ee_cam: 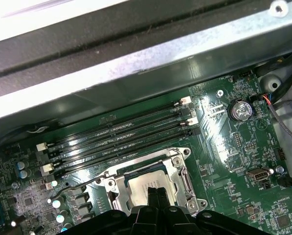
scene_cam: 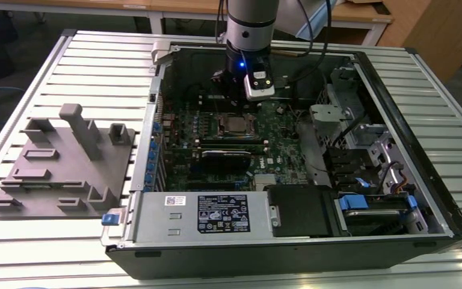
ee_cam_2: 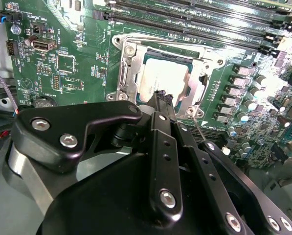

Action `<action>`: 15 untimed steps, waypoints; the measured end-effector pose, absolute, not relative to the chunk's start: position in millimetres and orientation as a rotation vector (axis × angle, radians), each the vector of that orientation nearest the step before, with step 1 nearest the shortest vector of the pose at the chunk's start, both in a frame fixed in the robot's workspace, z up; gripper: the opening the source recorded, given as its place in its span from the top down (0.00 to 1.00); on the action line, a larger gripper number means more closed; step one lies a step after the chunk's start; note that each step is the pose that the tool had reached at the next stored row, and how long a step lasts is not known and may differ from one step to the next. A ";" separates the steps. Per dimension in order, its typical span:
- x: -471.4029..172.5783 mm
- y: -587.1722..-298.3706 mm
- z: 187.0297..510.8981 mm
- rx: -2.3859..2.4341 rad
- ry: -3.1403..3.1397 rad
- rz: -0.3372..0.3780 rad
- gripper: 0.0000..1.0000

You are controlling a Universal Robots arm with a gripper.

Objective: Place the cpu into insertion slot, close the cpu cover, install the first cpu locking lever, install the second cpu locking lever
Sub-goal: 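Close the cpu cover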

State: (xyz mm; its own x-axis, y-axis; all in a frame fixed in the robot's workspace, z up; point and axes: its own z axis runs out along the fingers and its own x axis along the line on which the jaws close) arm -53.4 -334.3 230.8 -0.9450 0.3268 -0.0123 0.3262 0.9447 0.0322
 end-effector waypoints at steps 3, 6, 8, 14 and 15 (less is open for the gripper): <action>-53.4 -334.3 230.8 0.517 3.081 0.046 0.90; -53.4 -334.3 230.8 0.517 3.081 0.046 0.90; -53.4 -334.3 230.7 0.510 3.082 0.046 0.90; -53.4 -334.3 230.4 0.462 3.090 0.047 0.90; -53.4 -334.3 230.3 0.454 3.091 0.047 0.90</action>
State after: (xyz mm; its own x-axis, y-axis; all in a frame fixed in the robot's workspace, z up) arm -53.4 -334.3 230.3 -0.9576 0.2878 -0.0123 0.2872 0.9573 0.0322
